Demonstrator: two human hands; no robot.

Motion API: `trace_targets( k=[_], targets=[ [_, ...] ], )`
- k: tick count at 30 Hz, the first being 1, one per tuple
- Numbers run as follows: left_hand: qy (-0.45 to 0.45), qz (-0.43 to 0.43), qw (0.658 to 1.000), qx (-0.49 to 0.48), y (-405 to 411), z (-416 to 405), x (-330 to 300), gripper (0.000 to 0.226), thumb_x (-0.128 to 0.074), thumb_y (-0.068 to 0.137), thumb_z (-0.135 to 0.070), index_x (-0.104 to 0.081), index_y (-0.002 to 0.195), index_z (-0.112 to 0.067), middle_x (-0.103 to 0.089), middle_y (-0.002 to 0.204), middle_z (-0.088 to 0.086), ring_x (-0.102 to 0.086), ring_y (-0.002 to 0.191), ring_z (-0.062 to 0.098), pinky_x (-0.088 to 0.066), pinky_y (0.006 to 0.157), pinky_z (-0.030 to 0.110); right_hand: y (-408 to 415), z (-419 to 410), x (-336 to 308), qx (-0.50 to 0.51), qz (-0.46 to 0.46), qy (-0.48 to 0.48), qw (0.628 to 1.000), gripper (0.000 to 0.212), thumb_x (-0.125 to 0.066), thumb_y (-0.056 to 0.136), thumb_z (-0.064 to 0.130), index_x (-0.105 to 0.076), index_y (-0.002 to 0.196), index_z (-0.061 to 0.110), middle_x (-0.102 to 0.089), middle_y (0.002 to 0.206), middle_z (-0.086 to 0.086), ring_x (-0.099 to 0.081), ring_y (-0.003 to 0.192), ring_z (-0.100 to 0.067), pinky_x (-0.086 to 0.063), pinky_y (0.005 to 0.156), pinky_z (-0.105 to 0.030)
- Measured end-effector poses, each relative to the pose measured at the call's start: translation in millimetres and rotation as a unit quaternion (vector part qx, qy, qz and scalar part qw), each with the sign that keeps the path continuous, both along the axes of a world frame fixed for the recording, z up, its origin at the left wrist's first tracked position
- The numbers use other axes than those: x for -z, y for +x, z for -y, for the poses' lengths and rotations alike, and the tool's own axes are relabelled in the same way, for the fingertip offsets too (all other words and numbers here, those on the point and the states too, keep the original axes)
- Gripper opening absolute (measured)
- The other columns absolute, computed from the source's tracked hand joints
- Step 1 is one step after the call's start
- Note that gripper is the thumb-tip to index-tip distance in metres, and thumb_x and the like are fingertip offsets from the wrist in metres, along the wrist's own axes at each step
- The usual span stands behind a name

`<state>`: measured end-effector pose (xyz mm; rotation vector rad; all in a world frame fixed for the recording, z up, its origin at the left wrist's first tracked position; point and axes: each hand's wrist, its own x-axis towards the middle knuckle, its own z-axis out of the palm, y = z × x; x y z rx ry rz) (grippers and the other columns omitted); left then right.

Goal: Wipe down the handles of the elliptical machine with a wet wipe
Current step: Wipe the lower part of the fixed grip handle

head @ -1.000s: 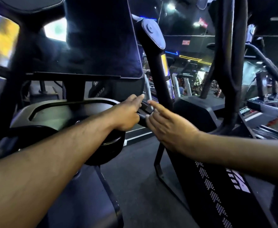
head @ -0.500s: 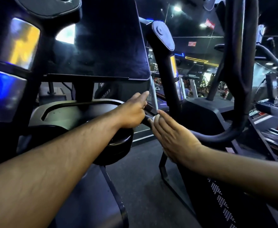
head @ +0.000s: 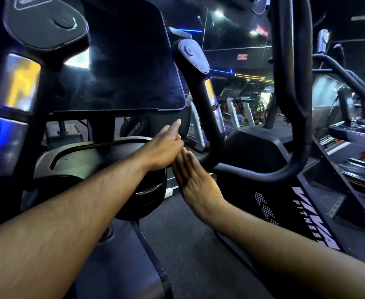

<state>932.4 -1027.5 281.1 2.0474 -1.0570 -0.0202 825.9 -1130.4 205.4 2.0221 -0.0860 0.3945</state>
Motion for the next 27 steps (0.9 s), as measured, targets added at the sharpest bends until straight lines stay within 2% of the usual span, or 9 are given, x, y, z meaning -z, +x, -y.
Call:
trace_targets(
  k=[6,9,12,15,18,20,22,25,27],
  targets=[
    [-0.003,-0.001,1.000,-0.015,5.8,-0.1,1.9,0.065,-0.041,0.105,-0.021,-0.019,0.166,-0.027,-0.048,0.135,-0.002,-0.050,0.125,0.017,-0.039,0.108,0.033,-4.6,15.6,-17.6,-0.080,-0.038,0.027,0.996,0.063,-0.014,0.105,0.022,0.000,0.152,-0.018,-0.007,0.158,-0.043,-0.017,0.149,-0.052,-0.019,0.123,-0.053],
    [0.002,0.014,1.000,-0.020,5.1,0.1,0.3,0.063,-0.039,0.106,-0.017,-0.021,0.166,-0.025,-0.049,0.132,-0.002,-0.050,0.122,0.015,-0.037,0.107,0.031,-12.5,15.9,-31.8,-0.103,-0.061,0.047,0.992,0.058,-0.012,0.104,0.016,-0.012,0.151,-0.017,-0.024,0.152,-0.045,-0.036,0.139,-0.051,-0.035,0.114,-0.051],
    [-0.002,0.012,1.000,-0.017,3.9,-0.9,0.9,0.062,-0.039,0.106,-0.014,-0.022,0.165,-0.024,-0.050,0.132,-0.001,-0.052,0.123,0.016,-0.038,0.110,0.031,-4.5,8.6,-40.7,-0.101,-0.035,0.098,0.990,0.054,-0.017,0.105,0.009,-0.010,0.152,-0.016,-0.041,0.143,-0.042,-0.053,0.124,-0.045,-0.046,0.101,-0.044],
    [-0.009,0.006,1.000,-0.022,4.8,-0.1,0.0,0.064,-0.041,0.104,-0.011,-0.024,0.164,-0.023,-0.051,0.131,0.000,-0.053,0.123,0.018,-0.039,0.111,0.033,21.2,-3.0,-27.1,-0.051,0.024,0.174,0.983,0.061,-0.007,0.096,0.007,-0.010,0.153,-0.014,-0.035,0.151,-0.039,-0.054,0.126,-0.040,-0.046,0.099,-0.040],
    [-0.022,-0.003,0.999,-0.030,5.3,-0.7,1.0,0.062,-0.043,0.105,-0.013,-0.026,0.164,-0.024,-0.048,0.130,-0.002,-0.052,0.123,0.017,-0.037,0.109,0.028,52.2,-12.4,-12.3,-0.027,0.122,0.234,0.964,0.060,-0.020,0.095,0.014,-0.034,0.150,-0.007,-0.049,0.145,-0.031,-0.061,0.119,-0.030,-0.048,0.097,-0.034],
    [-0.027,-0.008,0.999,-0.029,5.3,0.3,1.7,0.061,-0.043,0.106,-0.015,-0.026,0.164,-0.024,-0.046,0.130,-0.002,-0.051,0.123,0.016,-0.036,0.108,0.027,60.3,-13.0,-11.9,-0.016,0.141,0.283,0.949,0.057,-0.031,0.104,0.019,-0.024,0.153,-0.009,-0.040,0.150,-0.036,-0.053,0.128,-0.034,-0.045,0.103,-0.036],
    [-0.029,-0.008,0.999,-0.031,5.4,0.2,1.7,0.061,-0.042,0.106,-0.015,-0.025,0.164,-0.024,-0.046,0.130,-0.002,-0.051,0.120,0.014,-0.038,0.109,0.029,55.0,-16.8,-14.6,0.013,0.103,0.305,0.947,0.061,-0.027,0.107,0.019,-0.005,0.154,-0.014,-0.020,0.156,-0.040,-0.040,0.140,-0.040,-0.036,0.113,-0.040],
    [-0.026,-0.008,0.999,-0.037,6.0,-1.0,0.3,0.062,-0.039,0.106,-0.013,-0.024,0.164,-0.025,-0.046,0.132,-0.002,-0.051,0.123,0.014,-0.038,0.113,0.032,43.4,-15.3,-14.3,0.004,0.113,0.271,0.956,0.063,-0.013,0.102,0.020,0.004,0.152,-0.015,-0.012,0.159,-0.040,-0.033,0.143,-0.044,-0.030,0.118,-0.044],
    [-0.020,-0.005,0.999,-0.037,5.0,-1.3,-0.4,0.062,-0.037,0.105,-0.012,-0.023,0.164,-0.025,-0.047,0.132,-0.003,-0.051,0.125,0.015,-0.037,0.113,0.032,27.7,-11.2,-11.6,-0.006,0.085,0.212,0.973,0.064,-0.017,0.105,0.022,0.007,0.150,-0.017,-0.007,0.159,-0.040,-0.025,0.146,-0.049,-0.020,0.122,-0.051]
  ],
)
